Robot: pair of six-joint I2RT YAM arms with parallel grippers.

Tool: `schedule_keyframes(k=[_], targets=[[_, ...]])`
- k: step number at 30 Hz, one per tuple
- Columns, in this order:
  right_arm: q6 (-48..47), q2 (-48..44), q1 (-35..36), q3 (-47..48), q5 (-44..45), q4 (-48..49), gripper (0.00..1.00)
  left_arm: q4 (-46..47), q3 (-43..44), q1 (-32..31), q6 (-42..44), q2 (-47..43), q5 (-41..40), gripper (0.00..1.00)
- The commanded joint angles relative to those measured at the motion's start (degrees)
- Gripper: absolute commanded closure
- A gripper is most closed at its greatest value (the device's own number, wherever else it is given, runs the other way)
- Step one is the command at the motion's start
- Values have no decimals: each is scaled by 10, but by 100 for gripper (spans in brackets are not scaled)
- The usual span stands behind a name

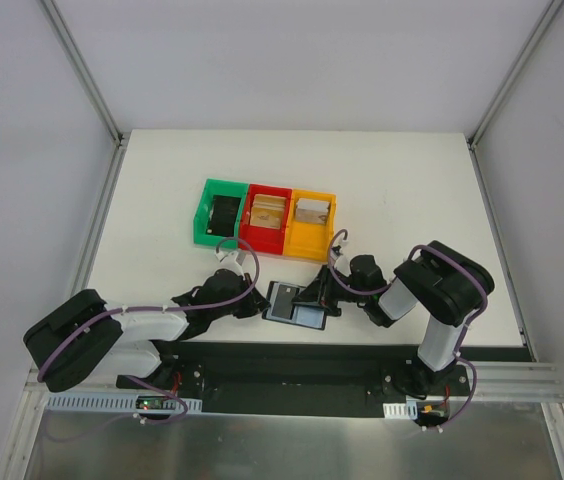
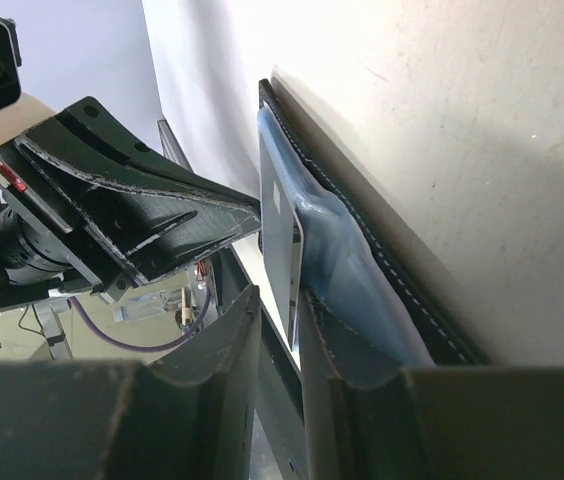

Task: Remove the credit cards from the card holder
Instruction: Remove the credit card from the card holder.

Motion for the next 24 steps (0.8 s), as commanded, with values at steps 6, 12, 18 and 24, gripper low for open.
schedule_keyframes(k=[6, 12, 18, 24], targets=[[7, -4, 3, 9, -4, 39, 96, -9, -4, -13, -7, 8, -1, 100], [5, -14, -4, -3, -7, 37, 99, -11, -12, -13, -11, 0, -6, 100], [-2, -19, -12, -17, -9, 39, 99, -27, -13, -11, -21, -2, -28, 100], [-6, -23, -21, -27, -14, 40, 99, -31, -15, -7, -22, -4, -31, 100]])
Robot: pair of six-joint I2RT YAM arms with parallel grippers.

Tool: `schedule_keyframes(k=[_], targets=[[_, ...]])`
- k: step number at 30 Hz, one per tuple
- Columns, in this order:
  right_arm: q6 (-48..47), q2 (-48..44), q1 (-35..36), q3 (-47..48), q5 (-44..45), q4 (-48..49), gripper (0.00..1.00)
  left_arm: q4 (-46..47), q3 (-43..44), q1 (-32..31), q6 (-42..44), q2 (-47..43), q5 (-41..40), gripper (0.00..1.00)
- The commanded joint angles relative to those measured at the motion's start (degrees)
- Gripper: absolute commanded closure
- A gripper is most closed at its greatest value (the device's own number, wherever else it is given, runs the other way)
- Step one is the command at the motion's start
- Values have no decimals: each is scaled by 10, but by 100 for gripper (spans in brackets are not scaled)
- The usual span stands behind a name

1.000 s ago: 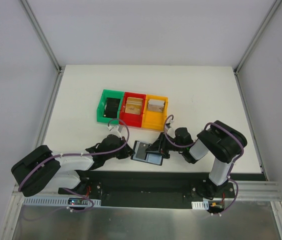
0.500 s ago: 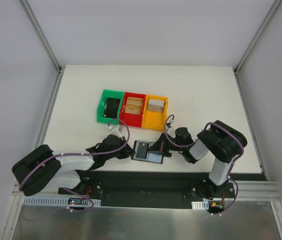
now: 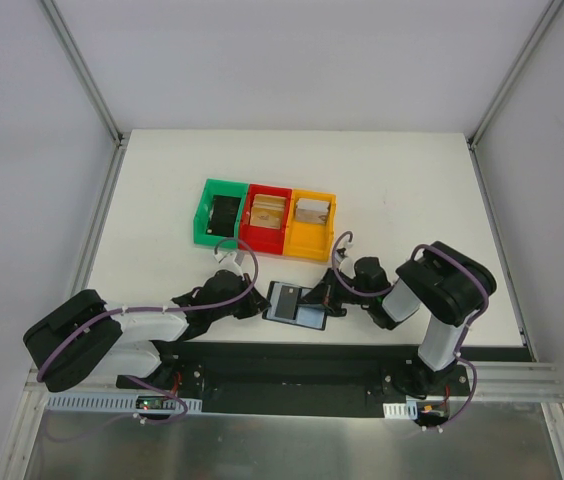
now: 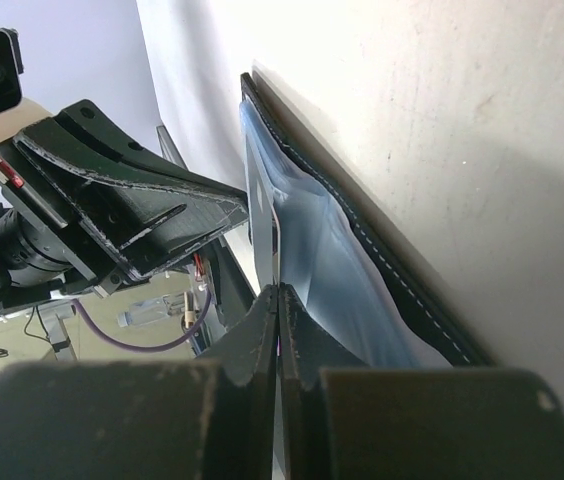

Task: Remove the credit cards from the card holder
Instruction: Remove the credit card from the card holder.

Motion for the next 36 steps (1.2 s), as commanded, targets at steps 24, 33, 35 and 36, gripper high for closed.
schedule_keyframes(k=[24, 33, 35, 36], targets=[[-21, -18, -28, -31, -23, 38, 99, -39, -24, 2, -8, -21, -27, 100], [-18, -13, -29, -29, -28, 46, 99, -39, -23, 2, -7, -19, -24, 100], [-14, -11, -29, -26, -30, 51, 94, -39, -20, 2, -5, -17, -20, 100], [-12, -10, -30, -23, -33, 53, 89, -38, -18, 2, -4, -16, -17, 100]])
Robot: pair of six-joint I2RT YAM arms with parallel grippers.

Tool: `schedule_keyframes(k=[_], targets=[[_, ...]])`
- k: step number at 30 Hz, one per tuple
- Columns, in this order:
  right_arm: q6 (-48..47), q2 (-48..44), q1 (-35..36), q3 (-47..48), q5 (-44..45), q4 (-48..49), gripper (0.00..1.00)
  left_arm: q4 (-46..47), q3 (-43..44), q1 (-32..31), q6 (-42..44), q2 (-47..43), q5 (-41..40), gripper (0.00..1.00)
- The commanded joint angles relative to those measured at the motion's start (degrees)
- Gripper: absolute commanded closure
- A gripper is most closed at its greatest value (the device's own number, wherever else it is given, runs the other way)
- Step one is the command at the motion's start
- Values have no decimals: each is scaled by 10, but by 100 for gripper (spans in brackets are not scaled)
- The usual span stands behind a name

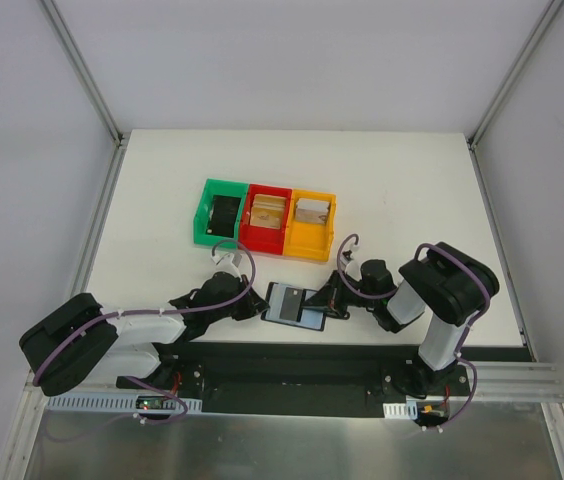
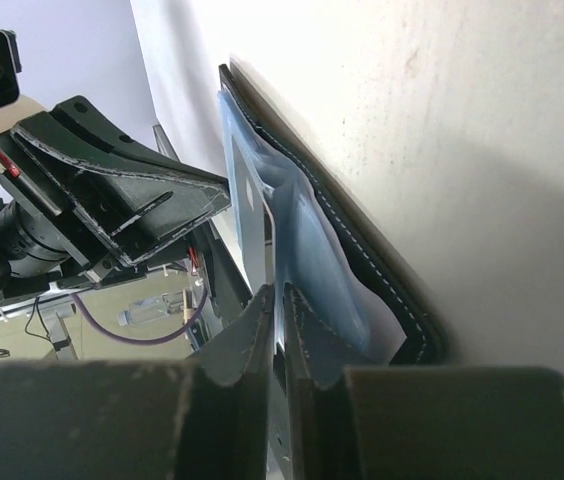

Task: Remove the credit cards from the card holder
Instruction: Remove the credit card from the card holder.

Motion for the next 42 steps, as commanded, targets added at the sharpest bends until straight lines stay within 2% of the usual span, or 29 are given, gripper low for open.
schedule_keyframes(k=[1, 3, 8, 31, 42], targets=[[-3, -3, -4, 8, -17, 44, 84, -31, -5, 1, 7, 4, -9, 100], [0, -2, -3, 11, -19, 45, 77, -29, -1, 1, 7, 9, -5, 100], [5, 3, -1, 20, -21, 47, 71, -23, 6, 1, 7, 20, 5, 100], [20, 25, 16, 39, -21, 56, 68, -14, 13, -3, 1, 34, 11, 100], [40, 35, 23, 45, -23, 91, 68, -9, 19, -9, 1, 44, 11, 100]])
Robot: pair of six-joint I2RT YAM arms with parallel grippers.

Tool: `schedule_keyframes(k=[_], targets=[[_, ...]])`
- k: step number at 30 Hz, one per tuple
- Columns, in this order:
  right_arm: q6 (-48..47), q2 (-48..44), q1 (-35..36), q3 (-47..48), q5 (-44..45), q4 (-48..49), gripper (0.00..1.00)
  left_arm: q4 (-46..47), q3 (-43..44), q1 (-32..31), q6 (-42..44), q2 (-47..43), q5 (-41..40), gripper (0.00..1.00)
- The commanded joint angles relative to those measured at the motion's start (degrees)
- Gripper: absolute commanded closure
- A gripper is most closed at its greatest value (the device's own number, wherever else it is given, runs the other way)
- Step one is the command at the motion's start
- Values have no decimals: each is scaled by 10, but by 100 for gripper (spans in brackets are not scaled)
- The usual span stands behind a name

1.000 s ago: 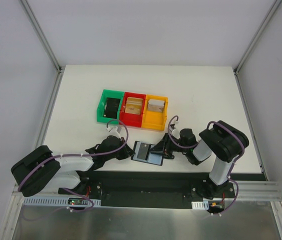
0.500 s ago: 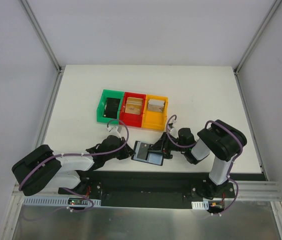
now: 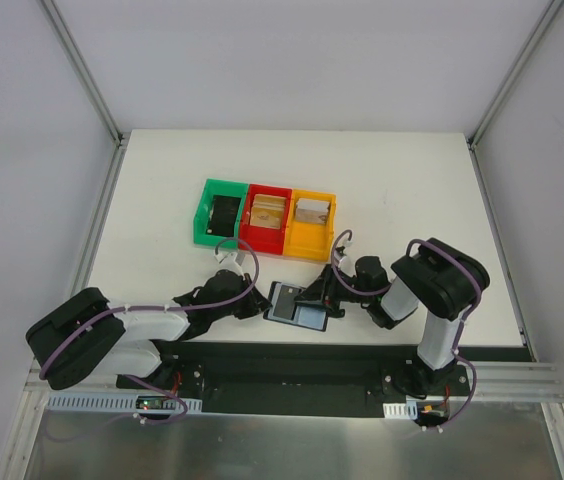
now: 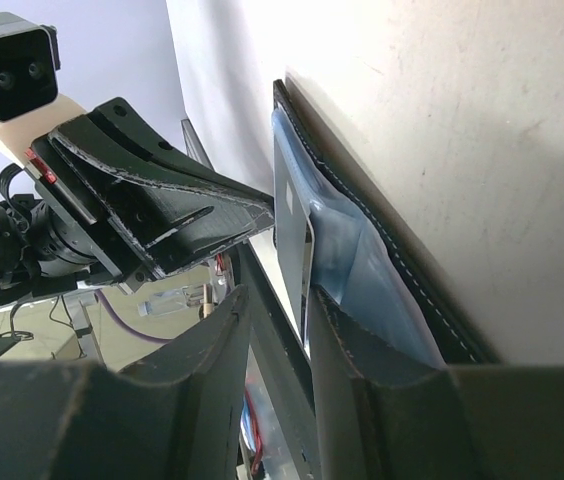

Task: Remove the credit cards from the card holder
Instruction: Remove the credit card from the card holder.

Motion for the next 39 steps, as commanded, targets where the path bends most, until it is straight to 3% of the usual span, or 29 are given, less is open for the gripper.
schedule_keyframes(k=[1, 28, 39], targets=[[5, 4, 6, 12, -12, 46, 68, -24, 6, -8, 0, 18, 3, 100], [15, 25, 16, 35, -16, 44, 67, -13, 23, -21, 3, 42, 19, 100], [13, 10, 8, 19, -20, 44, 69, -28, 1, -20, -22, 26, -23, 100]])
